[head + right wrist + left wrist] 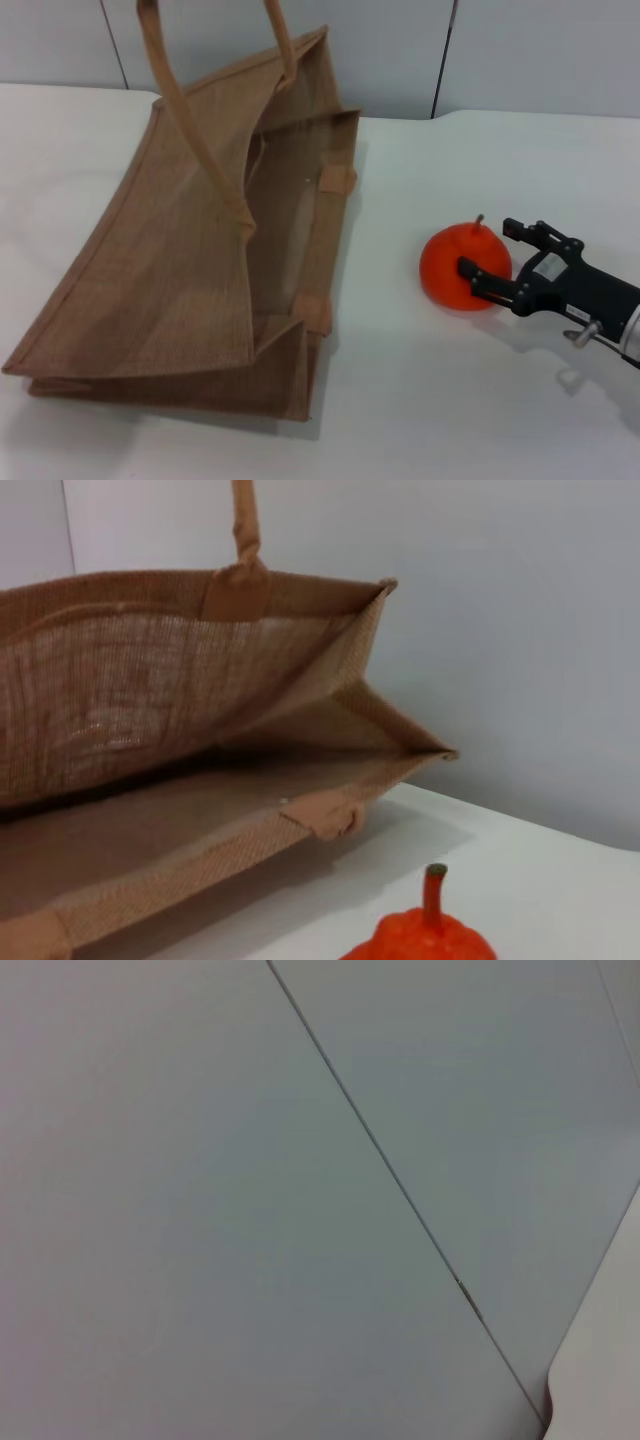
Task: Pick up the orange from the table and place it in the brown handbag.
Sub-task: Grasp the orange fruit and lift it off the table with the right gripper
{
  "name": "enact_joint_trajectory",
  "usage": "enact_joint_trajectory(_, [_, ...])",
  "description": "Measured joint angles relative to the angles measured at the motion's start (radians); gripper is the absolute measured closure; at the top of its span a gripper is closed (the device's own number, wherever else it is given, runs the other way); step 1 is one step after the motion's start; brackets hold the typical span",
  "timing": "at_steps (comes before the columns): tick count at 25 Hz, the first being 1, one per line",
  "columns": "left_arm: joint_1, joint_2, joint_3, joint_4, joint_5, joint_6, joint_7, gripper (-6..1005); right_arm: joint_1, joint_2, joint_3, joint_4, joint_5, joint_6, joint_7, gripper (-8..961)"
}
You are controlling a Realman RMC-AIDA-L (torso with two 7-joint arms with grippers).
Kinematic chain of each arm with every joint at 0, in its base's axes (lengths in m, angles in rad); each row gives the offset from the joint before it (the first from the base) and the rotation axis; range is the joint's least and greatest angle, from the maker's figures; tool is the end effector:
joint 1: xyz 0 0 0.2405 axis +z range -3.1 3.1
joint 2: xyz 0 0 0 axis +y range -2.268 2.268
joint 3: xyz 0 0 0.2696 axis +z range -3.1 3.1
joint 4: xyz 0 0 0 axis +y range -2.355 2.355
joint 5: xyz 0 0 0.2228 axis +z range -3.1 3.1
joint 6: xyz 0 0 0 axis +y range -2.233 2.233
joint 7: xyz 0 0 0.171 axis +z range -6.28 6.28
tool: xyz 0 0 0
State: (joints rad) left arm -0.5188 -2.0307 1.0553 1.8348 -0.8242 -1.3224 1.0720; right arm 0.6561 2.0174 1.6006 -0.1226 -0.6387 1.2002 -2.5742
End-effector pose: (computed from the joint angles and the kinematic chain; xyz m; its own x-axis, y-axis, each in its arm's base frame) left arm -0.1012 0.4124 0.1343 0.9965 -0.0204 0.0807 0.0498 -0.6308 -0.7744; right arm 0.3163 0.3634 -0.0879 0.8125 -0.1945 -0.5496 -0.5019 -0.7131 -0.4896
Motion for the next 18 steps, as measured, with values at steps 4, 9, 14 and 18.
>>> enact_joint_trajectory(4, [-0.002,0.0,0.0,0.0,-0.001,0.0,0.0,869,0.017,0.002,-0.004,0.001,-0.009,-0.01,0.008,58])
enact_joint_trajectory(9, [-0.008,0.0,0.0,0.0,0.0,0.0,0.0,869,0.048,0.006,-0.008,0.001,-0.075,-0.035,0.047,58])
enact_joint_trajectory(14, [-0.012,0.0,0.0,0.0,0.0,0.0,0.0,869,0.073,0.006,-0.009,0.0,-0.134,-0.089,0.116,62])
enact_joint_trajectory(18, [-0.009,0.0,0.0,0.0,0.007,0.0,0.0,869,0.076,0.004,-0.01,0.001,-0.135,-0.09,0.134,67])
